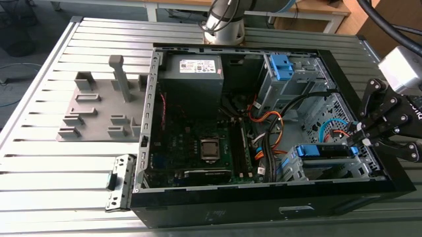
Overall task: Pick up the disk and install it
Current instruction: 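Insert the first disk wire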
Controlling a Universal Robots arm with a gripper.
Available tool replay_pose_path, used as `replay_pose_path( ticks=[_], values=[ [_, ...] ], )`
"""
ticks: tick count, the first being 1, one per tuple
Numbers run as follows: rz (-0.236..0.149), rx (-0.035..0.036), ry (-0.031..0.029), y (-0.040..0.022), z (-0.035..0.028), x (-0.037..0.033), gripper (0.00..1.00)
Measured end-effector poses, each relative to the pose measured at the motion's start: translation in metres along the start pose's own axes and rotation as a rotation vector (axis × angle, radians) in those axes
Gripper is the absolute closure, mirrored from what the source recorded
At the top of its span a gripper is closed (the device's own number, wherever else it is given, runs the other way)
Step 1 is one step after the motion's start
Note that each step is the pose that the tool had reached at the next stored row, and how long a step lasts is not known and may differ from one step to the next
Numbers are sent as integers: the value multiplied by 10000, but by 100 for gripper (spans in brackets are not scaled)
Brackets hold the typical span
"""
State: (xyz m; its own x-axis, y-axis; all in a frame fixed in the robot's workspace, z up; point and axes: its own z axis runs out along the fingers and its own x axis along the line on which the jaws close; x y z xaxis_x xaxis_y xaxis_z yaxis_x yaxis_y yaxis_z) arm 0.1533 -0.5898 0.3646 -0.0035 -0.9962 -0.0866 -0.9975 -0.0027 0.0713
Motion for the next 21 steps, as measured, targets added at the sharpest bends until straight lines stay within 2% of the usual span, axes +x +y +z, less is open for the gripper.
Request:
replay_pose_path(
  ticks=[5, 7, 12, 16, 21],
  values=[
    [-3, 0, 0, -12, 1, 1, 89],
    [0, -5, 1, -52, 5, -4, 89],
    [2, -37, 3, -200, 28, -51, 89],
    [1, -36, 2, -226, 59, -130, 89],
    [-4, -47, 0, -316, 78, -162, 89]
  ],
)
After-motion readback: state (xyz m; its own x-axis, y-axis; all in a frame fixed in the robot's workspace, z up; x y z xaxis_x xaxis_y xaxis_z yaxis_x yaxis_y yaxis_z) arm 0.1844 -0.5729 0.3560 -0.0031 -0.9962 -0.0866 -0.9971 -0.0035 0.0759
